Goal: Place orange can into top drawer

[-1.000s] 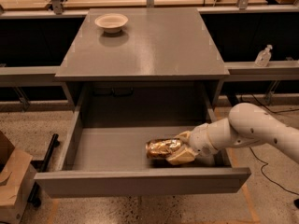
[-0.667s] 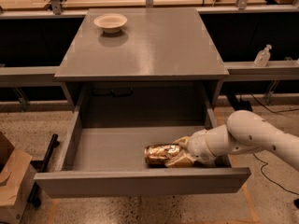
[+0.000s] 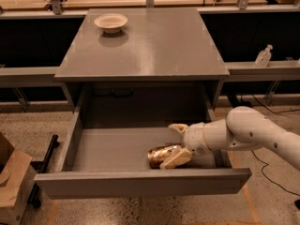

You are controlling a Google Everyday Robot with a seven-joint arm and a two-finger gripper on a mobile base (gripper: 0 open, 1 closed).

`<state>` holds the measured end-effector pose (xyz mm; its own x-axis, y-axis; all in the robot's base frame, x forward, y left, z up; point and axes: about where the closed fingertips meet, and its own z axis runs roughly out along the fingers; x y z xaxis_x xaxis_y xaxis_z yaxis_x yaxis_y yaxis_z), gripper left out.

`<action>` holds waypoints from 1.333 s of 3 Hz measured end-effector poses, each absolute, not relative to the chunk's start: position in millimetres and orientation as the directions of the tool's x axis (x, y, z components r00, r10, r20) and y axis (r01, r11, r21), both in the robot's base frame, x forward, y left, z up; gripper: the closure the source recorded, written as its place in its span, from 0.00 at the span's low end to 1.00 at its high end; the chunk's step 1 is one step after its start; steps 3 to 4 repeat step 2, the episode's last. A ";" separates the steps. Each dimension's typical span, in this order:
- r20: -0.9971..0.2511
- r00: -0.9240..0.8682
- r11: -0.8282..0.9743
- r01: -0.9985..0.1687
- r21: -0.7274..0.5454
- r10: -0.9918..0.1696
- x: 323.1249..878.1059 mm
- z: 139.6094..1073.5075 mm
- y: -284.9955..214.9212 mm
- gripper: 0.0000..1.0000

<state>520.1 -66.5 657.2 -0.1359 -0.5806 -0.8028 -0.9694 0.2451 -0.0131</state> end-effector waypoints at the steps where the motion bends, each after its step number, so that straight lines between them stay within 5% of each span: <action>1: -0.831 -0.077 0.244 -0.967 -0.072 -0.551 534.1 680.5 -58.8 0.00; 4: -0.833 -0.071 0.242 -0.967 -0.077 -0.549 535.0 682.2 -57.8 0.00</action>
Offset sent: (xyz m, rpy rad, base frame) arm 0.0118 0.0065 0.0196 0.0312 -0.0593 0.0025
